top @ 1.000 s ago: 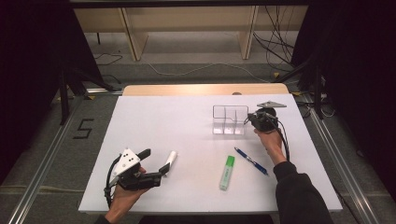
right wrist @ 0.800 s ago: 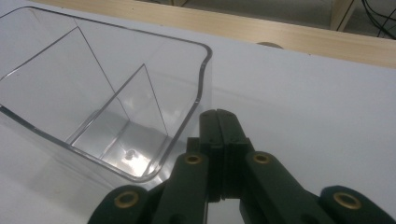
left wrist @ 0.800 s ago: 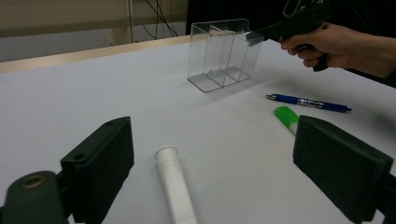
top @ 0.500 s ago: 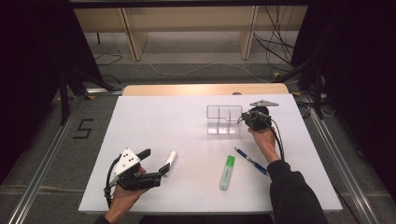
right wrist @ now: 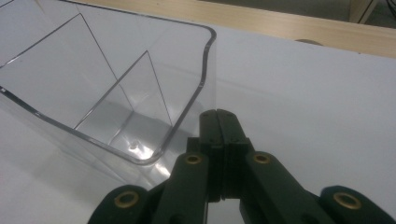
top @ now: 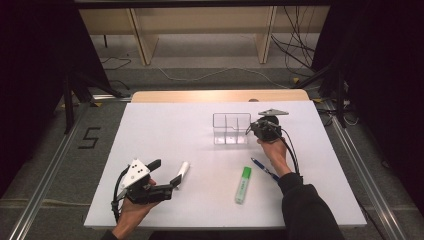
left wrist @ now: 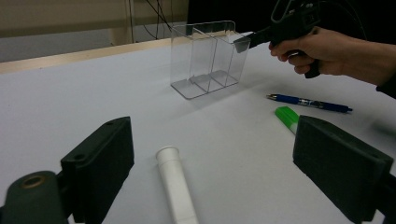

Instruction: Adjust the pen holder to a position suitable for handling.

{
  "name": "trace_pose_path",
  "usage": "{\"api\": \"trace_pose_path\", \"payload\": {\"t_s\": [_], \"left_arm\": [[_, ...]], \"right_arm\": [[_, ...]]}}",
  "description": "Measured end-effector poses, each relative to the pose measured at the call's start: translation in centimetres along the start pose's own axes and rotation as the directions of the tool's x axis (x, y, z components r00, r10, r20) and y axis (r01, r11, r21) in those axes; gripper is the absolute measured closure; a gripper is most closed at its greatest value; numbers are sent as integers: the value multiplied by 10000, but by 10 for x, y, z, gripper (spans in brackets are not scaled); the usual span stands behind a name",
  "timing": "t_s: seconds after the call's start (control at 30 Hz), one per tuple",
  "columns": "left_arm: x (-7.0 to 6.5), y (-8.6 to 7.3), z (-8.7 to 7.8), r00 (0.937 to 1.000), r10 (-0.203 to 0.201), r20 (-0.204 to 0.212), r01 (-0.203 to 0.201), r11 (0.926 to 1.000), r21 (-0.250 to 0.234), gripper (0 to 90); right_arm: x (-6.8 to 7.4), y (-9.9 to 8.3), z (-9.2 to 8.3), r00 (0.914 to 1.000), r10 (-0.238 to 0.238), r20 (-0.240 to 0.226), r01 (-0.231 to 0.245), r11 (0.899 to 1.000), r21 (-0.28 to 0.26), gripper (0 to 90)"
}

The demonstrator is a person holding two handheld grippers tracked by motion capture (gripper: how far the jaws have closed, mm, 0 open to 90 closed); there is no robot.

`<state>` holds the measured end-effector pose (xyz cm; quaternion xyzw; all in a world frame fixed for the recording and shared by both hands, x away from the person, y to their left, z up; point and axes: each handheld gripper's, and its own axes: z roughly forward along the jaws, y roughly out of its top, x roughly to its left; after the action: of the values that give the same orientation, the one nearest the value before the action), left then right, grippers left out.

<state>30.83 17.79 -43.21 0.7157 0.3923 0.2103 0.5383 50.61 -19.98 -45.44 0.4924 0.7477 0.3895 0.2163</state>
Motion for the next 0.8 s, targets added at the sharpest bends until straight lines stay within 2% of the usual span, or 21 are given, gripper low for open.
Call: {"api": "trace_pose_path", "payload": {"t_s": [0.2,0.33,0.53,0.8], "left_arm": [[1,0,-1,10000,1,54,0,10000,-60,120],[1,0,-1,10000,5,11,-5,10000,-23,120],[0,1,-2,9998,77,174,-75,9999,-107,119],[0,0,-1,9999,8,168,-6,10000,-86,119]], "right_arm": [[11,2,4,9994,-306,-162,307,9995,20,900],[16,4,6,9993,-314,-185,316,9994,101,900],[21,5,8,9986,-458,-275,460,9989,68,900],[22,5,10,9983,-456,-376,461,9989,117,900]]}}
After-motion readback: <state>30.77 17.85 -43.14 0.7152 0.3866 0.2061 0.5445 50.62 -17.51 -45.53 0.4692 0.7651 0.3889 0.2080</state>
